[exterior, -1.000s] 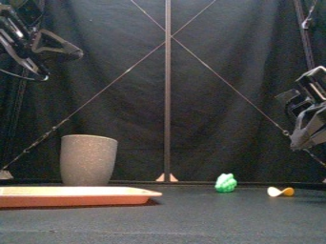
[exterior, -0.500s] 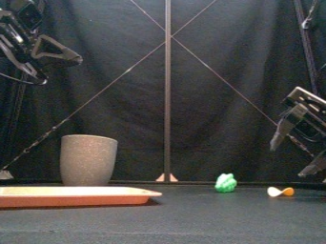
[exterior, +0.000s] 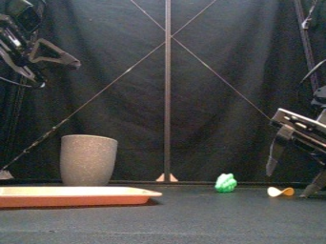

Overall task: Pick the chip then place it in the grey bowl
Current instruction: Pick the chip

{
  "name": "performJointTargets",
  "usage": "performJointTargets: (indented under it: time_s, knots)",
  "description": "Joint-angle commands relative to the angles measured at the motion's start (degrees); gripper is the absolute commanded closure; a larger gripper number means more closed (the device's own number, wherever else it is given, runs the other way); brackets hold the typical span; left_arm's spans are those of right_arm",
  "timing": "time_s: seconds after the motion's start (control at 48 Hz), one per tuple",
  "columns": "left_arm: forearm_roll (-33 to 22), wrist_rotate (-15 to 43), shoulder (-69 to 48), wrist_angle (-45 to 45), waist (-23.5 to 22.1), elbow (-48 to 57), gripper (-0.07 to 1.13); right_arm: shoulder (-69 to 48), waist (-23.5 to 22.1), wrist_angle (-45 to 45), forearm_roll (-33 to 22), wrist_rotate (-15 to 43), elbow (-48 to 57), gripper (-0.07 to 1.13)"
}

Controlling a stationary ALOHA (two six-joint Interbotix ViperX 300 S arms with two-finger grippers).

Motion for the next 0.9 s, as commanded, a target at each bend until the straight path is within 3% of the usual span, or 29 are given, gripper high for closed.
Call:
performJointTargets:
  time_s: [0.021, 0.417, 0.708, 0.896]
  knots:
    - [-0.09, 0.0, 0.0, -0.09, 0.0, -0.7, 1.06, 2.72, -0.62, -2.55, -0.09, -0.09, -1.58, 0.11]
    - [-0.09, 0.0, -0.26, 2.02, 0.09, -0.53, 1.06, 6.77, -0.7, -4.75, -0.97, -0.44, -2.29, 0.16]
    - [-0.09, -0.09, -0.53, 2.37, -0.44, -0.53, 1.06, 7.73, -0.88, -4.75, -1.05, -0.35, -2.29, 0.5]
    - [-0.09, -0.09, -0.53, 2.37, -0.53, -0.26, 1.06, 6.94, -0.53, -4.75, -2.37, -0.53, -3.43, 0.61]
